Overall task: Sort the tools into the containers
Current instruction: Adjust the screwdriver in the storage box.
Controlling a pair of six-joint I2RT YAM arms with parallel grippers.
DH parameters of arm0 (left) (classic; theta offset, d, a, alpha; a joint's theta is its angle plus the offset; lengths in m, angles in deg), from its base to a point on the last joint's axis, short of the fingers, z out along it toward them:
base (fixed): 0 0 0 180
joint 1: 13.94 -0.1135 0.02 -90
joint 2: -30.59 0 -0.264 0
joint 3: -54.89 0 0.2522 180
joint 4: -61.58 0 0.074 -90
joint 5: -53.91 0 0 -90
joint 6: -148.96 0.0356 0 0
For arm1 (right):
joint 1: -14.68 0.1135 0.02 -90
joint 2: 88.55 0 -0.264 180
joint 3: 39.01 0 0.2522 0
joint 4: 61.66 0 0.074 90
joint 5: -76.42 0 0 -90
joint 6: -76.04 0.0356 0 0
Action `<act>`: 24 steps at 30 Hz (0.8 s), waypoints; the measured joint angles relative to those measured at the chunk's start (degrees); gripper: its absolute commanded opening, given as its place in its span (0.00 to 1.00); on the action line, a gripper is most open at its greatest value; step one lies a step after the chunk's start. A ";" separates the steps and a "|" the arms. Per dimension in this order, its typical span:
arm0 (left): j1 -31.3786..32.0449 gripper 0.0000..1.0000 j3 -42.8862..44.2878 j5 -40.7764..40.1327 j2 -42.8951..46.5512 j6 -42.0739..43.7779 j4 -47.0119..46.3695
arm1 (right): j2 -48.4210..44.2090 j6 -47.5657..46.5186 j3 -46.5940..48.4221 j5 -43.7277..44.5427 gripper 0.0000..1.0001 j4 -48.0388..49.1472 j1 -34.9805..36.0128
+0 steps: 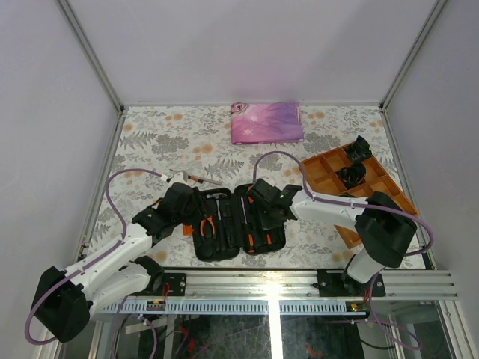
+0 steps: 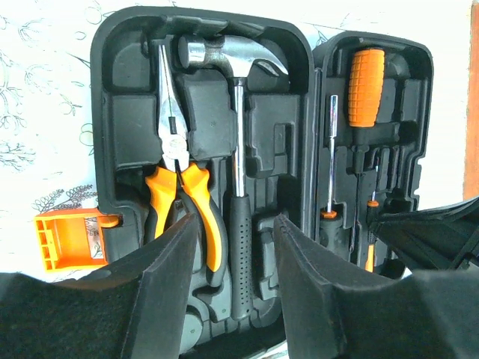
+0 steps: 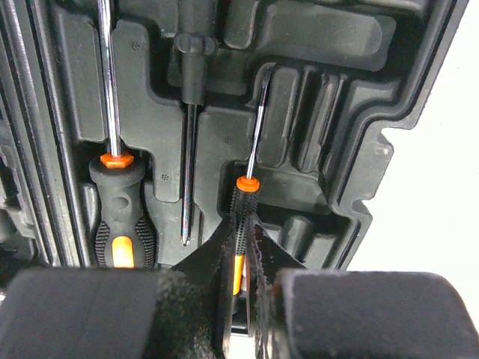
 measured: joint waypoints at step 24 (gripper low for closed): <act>-14.25 0.56 13.44 -2.38 -10.80 3.54 3.39 | -31.17 -5.35 -15.08 3.43 0.45 16.79 1.75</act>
